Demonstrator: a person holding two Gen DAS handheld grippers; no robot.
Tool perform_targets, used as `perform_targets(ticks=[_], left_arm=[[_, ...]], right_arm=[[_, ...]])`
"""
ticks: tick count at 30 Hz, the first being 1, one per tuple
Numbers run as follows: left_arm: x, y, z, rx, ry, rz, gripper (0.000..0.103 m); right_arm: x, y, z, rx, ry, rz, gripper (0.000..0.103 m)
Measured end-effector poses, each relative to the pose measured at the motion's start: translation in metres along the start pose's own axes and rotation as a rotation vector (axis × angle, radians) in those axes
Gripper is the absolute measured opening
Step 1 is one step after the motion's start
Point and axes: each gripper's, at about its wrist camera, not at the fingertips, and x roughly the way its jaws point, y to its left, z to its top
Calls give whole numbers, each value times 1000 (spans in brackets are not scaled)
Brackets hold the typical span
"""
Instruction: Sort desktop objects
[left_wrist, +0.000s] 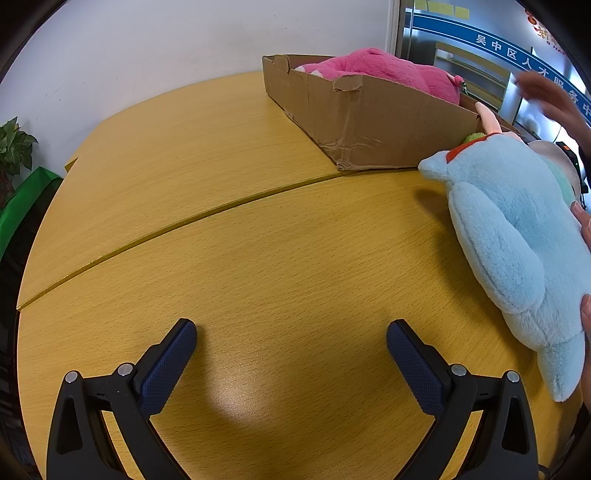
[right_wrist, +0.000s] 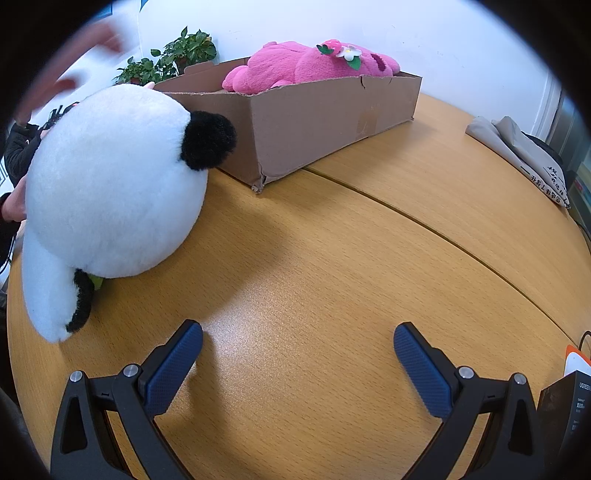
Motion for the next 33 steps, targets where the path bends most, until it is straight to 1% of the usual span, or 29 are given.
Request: perform_targets(ticks=[33], left_arm=[[-2, 4, 0, 0, 0, -1, 103]], right_arm=[[1, 0, 1, 1, 1, 0, 103]])
